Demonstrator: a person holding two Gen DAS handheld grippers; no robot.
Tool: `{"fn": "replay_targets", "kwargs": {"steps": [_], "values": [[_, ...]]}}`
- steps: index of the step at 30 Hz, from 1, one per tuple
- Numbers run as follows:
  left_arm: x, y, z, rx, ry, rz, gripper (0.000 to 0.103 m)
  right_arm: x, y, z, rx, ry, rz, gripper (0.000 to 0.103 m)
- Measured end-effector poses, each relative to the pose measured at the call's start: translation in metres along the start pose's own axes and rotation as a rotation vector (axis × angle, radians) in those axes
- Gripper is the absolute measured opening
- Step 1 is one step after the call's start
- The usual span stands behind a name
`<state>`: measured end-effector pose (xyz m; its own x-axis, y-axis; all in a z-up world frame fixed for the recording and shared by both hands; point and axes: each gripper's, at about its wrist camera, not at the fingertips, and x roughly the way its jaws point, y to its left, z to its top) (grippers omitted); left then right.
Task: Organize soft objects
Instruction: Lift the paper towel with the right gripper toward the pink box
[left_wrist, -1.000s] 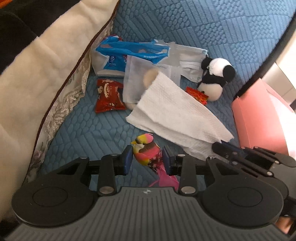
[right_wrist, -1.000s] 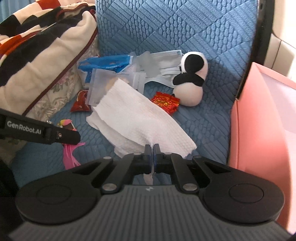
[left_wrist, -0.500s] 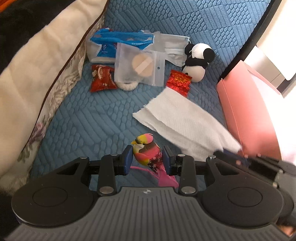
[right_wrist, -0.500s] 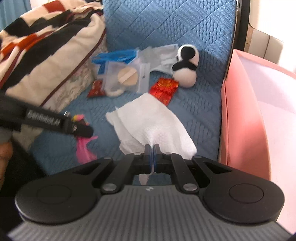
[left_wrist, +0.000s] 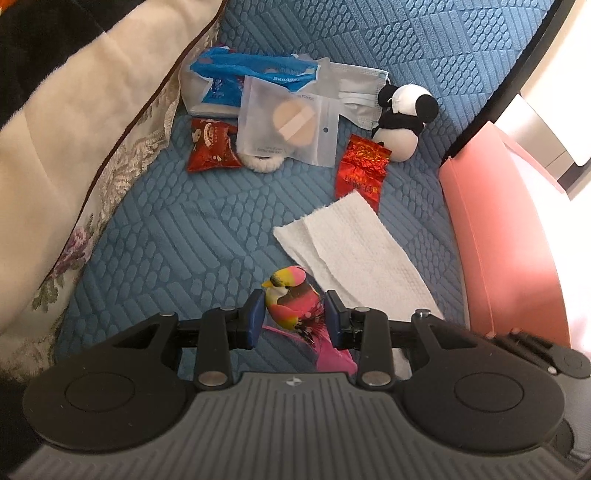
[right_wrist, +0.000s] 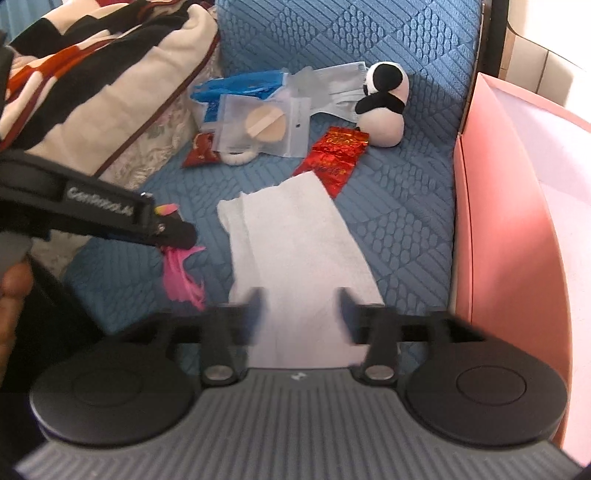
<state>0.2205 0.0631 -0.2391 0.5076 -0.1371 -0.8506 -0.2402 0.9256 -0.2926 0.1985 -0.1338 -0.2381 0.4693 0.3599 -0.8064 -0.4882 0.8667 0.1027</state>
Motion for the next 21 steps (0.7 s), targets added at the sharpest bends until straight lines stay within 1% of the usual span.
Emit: {"fn": "replay_targets", "kwargs": {"steps": [1, 7, 9, 12, 13, 16, 18, 19, 21], "values": [[0.001, 0.000, 0.000, -0.004, 0.002, -0.002, 0.040, 0.002, -0.002, 0.002, 0.002, -0.001, 0.004, 0.063], [0.004, 0.004, 0.003, -0.040, -0.003, -0.010, 0.040, 0.022, -0.006, 0.012, -0.024, 0.015, 0.013, 0.063], [0.005, 0.002, 0.004, -0.030, -0.012, 0.009, 0.040, 0.034, -0.004, 0.015, -0.051, 0.041, 0.016, 0.063], [0.008, 0.001, 0.005, -0.017, -0.013, 0.027, 0.040, 0.047, 0.001, 0.018, -0.092, 0.057, 0.015, 0.063], [0.009, 0.002, 0.005, -0.019, -0.009, 0.031, 0.040, 0.050, 0.003, 0.017, -0.098, 0.056, 0.013, 0.067], [0.013, 0.004, 0.007, -0.039, -0.004, 0.040, 0.040, 0.051, 0.006, 0.015, -0.097, 0.033, 0.005, 0.069], [0.013, 0.005, 0.009, -0.046, -0.005, 0.039, 0.040, 0.050, 0.005, 0.015, -0.096, 0.034, 0.006, 0.068], [0.014, 0.004, 0.009, -0.046, -0.006, 0.039, 0.040, 0.049, 0.006, 0.015, -0.103, 0.036, 0.009, 0.065], [0.015, 0.003, 0.010, -0.043, -0.004, 0.036, 0.040, 0.048, 0.005, 0.016, -0.105, 0.035, 0.013, 0.053]]}}
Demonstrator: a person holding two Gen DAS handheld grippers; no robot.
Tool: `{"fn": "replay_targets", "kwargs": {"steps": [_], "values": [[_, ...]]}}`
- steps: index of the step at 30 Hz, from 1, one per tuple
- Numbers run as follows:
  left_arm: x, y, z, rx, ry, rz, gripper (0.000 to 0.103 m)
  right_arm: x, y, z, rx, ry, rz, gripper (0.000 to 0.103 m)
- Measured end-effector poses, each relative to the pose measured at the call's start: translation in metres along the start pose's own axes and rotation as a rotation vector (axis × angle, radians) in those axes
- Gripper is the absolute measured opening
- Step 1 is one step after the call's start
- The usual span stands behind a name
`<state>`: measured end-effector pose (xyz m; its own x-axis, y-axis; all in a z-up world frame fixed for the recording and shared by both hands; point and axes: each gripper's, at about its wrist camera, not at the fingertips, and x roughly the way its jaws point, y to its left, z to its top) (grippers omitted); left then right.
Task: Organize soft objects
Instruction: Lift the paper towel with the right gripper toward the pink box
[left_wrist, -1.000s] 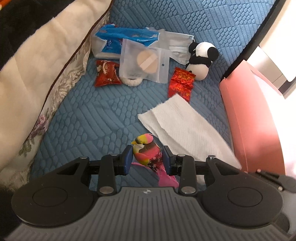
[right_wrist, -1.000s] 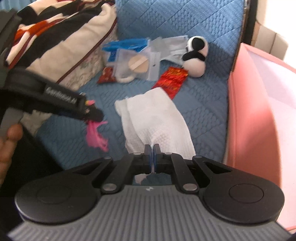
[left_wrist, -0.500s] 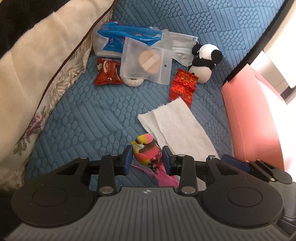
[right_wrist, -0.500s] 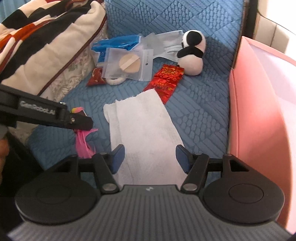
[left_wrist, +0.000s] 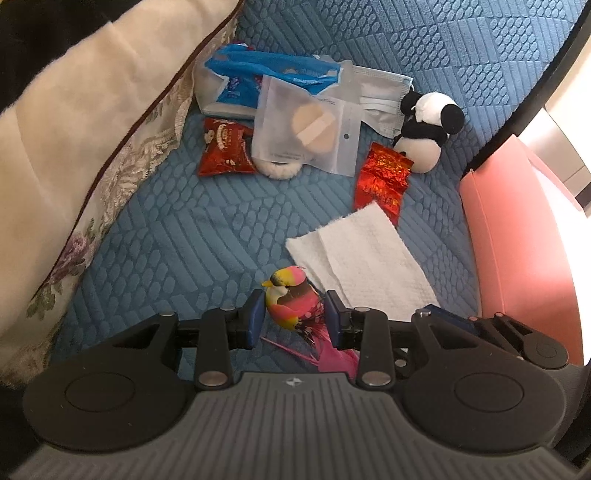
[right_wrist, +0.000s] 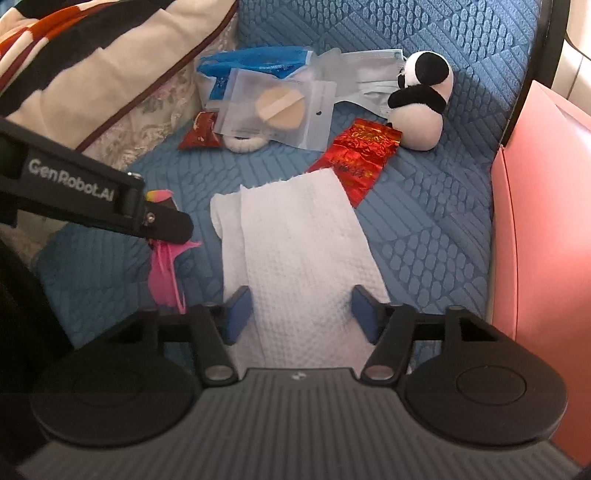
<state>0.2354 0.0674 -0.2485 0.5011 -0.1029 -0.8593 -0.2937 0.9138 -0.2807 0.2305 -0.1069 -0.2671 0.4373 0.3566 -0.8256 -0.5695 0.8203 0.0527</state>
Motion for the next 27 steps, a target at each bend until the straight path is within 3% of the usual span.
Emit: {"fn": "replay_targets", "kwargs": {"steps": [2, 4, 9, 17, 27], "values": [[-0.001, -0.002, 0.000, 0.003, -0.006, 0.003, 0.040, -0.003, 0.002, -0.001, -0.010, -0.010, -0.004, 0.020], [-0.003, -0.004, 0.001, 0.011, -0.017, 0.008, 0.040, -0.003, 0.009, -0.003, -0.049, -0.010, -0.007, 0.010], [-0.015, -0.008, 0.006, 0.009, -0.041, -0.008, 0.040, -0.010, 0.004, -0.003, 0.009, -0.010, -0.014, 0.008], [-0.044, -0.022, -0.002, 0.055, -0.064, -0.055, 0.040, -0.048, -0.010, 0.001, 0.089, -0.092, -0.027, 0.007], [-0.079, -0.019, -0.015, -0.014, -0.099, -0.056, 0.040, -0.087, -0.019, -0.001, 0.105, -0.156, -0.029, 0.007]]}}
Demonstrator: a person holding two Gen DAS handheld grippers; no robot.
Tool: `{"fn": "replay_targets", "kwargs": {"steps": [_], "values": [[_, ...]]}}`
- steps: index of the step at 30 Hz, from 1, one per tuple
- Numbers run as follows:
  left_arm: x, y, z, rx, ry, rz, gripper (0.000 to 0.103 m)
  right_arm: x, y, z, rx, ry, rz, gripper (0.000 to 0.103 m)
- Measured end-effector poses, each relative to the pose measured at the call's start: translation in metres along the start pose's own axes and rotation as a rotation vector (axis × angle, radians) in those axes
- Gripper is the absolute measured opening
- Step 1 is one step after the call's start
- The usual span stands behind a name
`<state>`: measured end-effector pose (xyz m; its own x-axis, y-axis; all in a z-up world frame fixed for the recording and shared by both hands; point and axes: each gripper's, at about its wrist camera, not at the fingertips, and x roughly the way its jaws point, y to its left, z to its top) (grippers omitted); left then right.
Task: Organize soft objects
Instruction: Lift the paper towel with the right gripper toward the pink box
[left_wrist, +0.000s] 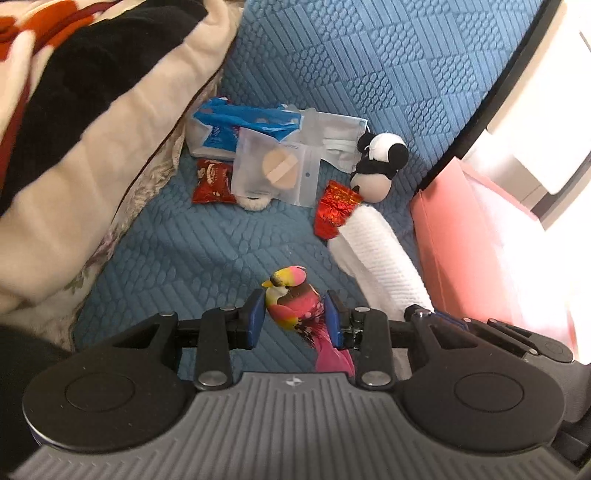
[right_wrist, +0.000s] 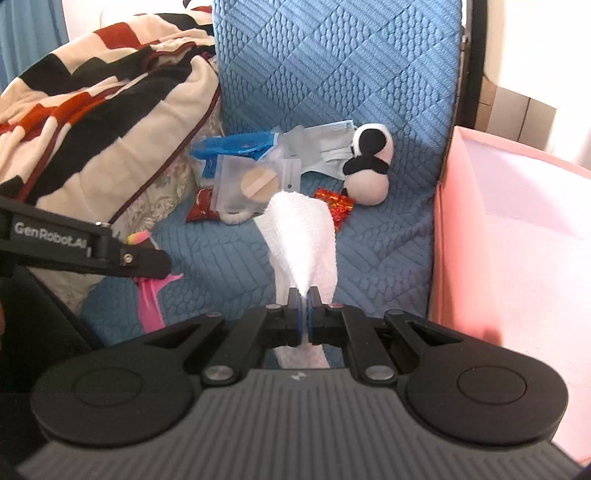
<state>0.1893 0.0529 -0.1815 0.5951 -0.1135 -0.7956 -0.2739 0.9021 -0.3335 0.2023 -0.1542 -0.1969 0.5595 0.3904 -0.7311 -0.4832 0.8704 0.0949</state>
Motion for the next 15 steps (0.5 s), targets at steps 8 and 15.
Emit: {"fn": "replay_targets", "kwargs": {"steps": [8, 15], "values": [[-0.023, -0.021, -0.002, -0.028, 0.009, -0.040, 0.040, -0.042, -0.010, 0.014, 0.005, -0.027, -0.015, 0.007], [-0.047, -0.054, 0.020, 0.045, -0.029, -0.041, 0.040, -0.078, -0.021, 0.042, 0.024, -0.086, -0.054, 0.007]]}}
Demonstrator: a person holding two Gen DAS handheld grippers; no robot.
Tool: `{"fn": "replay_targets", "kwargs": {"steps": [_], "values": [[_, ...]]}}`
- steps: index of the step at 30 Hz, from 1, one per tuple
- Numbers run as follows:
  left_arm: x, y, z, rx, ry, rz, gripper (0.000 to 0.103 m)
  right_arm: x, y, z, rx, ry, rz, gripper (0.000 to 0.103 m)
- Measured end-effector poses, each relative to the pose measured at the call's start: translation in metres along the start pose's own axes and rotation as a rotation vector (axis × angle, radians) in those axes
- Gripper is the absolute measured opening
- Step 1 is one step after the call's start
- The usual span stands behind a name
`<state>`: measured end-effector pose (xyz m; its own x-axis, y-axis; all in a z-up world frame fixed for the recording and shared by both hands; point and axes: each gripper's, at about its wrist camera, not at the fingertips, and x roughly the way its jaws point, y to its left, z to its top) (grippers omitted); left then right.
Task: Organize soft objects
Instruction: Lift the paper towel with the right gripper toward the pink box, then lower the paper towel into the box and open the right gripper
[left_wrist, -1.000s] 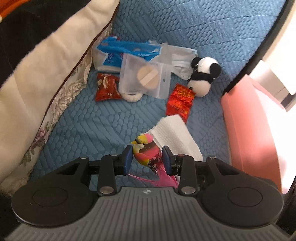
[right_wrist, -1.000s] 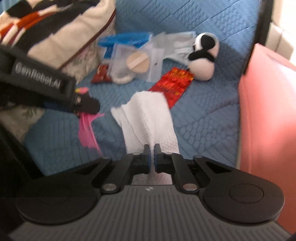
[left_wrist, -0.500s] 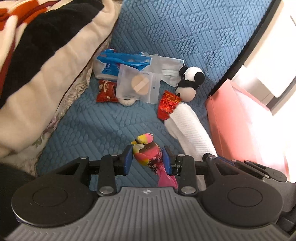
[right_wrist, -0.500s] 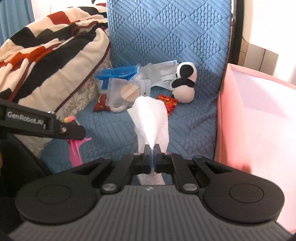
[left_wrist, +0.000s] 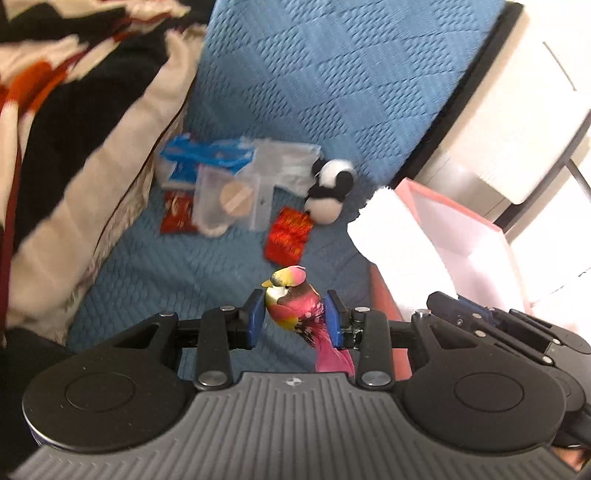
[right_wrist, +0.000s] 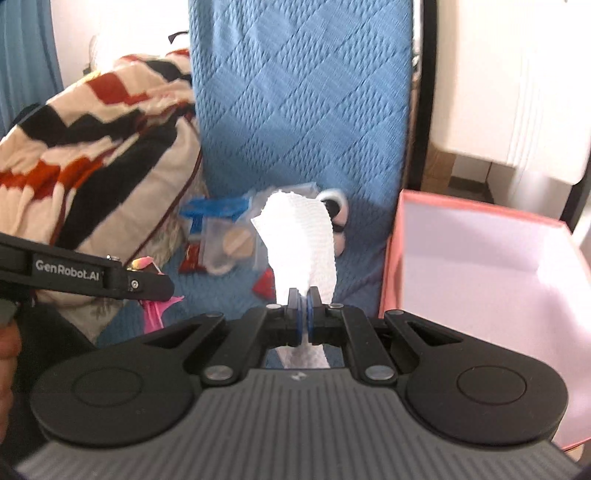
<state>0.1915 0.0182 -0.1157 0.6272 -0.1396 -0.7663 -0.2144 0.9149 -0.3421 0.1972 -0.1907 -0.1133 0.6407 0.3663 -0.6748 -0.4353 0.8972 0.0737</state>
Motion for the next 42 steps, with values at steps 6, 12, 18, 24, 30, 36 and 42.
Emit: {"fn": "replay_targets", "kwargs": {"steps": [6, 12, 18, 24, 30, 36, 42], "values": [[-0.017, -0.031, 0.022, 0.025, -0.039, -0.043, 0.040, -0.027, -0.016, 0.024, 0.022, -0.040, -0.020, 0.007], [-0.033, -0.071, 0.039, 0.090, -0.079, -0.086, 0.040, -0.054, -0.038, 0.050, 0.031, -0.082, -0.055, 0.007], [-0.046, -0.109, 0.052, 0.146, -0.111, -0.116, 0.040, -0.078, -0.063, 0.066, 0.045, -0.120, -0.083, 0.007], [-0.039, -0.148, 0.051, 0.191, -0.116, -0.150, 0.040, -0.089, -0.095, 0.062, 0.068, -0.130, -0.117, 0.007], [-0.004, -0.181, 0.038, 0.215, -0.077, -0.179, 0.040, -0.074, -0.130, 0.041, 0.119, -0.060, -0.149, 0.007], [0.038, -0.201, 0.030, 0.220, -0.031, -0.176, 0.040, -0.058, -0.165, 0.021, 0.158, 0.010, -0.163, 0.007], [0.072, -0.219, 0.017, 0.246, 0.014, -0.161, 0.040, -0.038, -0.195, 0.003, 0.198, 0.064, -0.167, 0.007]]}}
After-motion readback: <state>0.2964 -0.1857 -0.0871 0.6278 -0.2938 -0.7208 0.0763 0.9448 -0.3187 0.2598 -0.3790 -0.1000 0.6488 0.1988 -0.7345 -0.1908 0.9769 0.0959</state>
